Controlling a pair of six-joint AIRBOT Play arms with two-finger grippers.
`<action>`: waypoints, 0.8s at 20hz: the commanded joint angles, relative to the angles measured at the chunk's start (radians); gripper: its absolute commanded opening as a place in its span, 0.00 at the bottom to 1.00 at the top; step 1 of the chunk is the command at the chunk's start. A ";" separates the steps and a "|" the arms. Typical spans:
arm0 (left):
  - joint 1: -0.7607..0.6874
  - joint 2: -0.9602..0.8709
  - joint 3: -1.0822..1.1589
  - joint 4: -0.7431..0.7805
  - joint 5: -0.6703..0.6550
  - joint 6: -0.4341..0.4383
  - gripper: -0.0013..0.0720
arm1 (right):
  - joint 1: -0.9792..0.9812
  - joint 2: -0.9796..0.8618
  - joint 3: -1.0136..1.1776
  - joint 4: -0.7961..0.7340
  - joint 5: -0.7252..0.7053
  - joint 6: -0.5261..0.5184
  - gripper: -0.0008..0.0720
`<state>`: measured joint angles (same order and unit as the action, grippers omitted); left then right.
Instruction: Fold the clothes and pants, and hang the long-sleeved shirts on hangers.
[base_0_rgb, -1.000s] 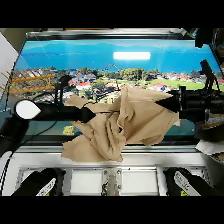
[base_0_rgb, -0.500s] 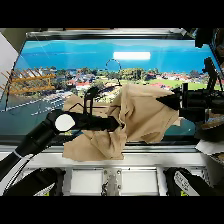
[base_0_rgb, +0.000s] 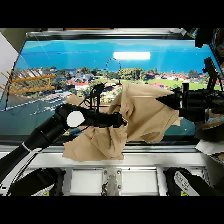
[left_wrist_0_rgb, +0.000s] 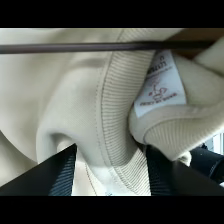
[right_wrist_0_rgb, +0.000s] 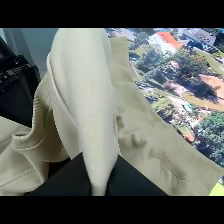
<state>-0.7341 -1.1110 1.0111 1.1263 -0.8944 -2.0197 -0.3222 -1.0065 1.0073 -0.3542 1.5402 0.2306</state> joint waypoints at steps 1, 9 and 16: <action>-0.002 -0.004 -0.012 0.009 -0.026 -0.018 0.20 | 0.000 0.001 0.001 0.000 0.001 0.001 0.03; 0.126 0.144 -0.132 0.080 -0.121 -0.011 0.04 | 0.000 0.034 0.001 0.005 0.000 0.007 0.03; 0.400 0.266 -0.163 0.076 -0.212 0.089 0.04 | 0.002 0.073 0.001 0.234 0.000 0.060 0.03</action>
<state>-0.4160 -0.8738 0.8547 1.1957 -1.0760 -1.9717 -0.3210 -0.9459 1.0073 -0.2115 1.5436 0.2623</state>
